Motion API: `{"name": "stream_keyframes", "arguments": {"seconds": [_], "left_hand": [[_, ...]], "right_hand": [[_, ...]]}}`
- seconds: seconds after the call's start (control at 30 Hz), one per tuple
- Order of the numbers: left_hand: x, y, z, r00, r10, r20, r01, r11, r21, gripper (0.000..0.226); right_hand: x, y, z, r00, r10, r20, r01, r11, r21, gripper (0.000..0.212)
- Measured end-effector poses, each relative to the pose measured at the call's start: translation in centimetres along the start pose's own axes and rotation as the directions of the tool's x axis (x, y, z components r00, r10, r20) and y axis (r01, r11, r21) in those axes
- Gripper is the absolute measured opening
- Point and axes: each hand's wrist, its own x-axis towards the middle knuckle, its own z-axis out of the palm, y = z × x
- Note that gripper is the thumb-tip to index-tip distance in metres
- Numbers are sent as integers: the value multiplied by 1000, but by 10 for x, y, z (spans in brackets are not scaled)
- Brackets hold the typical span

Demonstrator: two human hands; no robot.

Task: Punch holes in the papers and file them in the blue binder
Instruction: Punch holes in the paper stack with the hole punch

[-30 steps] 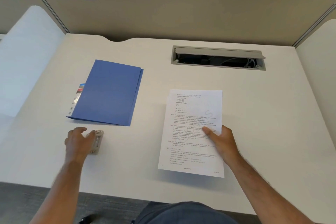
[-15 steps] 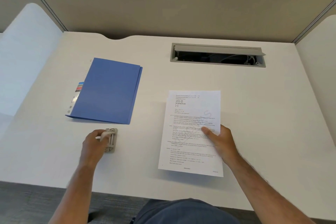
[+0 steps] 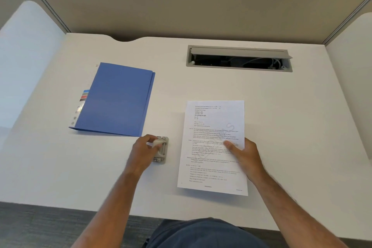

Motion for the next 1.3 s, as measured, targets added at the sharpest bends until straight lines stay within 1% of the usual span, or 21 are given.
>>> {"name": "stream_keyframes", "arguments": {"seconds": [0.13, 0.33, 0.73, 0.97, 1.13, 1.3], "left_hand": [[13, 14, 19, 999, 27, 21, -27, 1000, 6, 16], [30, 34, 42, 997, 76, -4, -76, 997, 17, 16], [60, 66, 56, 993, 120, -19, -120, 993, 7, 19], [65, 73, 56, 991, 135, 0, -135, 990, 28, 24], [64, 73, 56, 991, 130, 1, -130, 991, 6, 25], [65, 71, 55, 991, 130, 9, -130, 991, -27, 19]], "right_hand": [[1, 2, -5, 1000, 3, 0, -3, 1000, 9, 23], [10, 7, -9, 1000, 18, -23, -18, 1000, -7, 24], [46, 1, -3, 997, -4, -77, 3, 1000, -15, 24], [65, -1, 3, 999, 7, -40, -8, 999, -43, 24], [75, -1, 6, 1000, 10, -24, -12, 998, -62, 25], [82, -5, 7, 1000, -4, -14, 2, 995, -97, 24]]}}
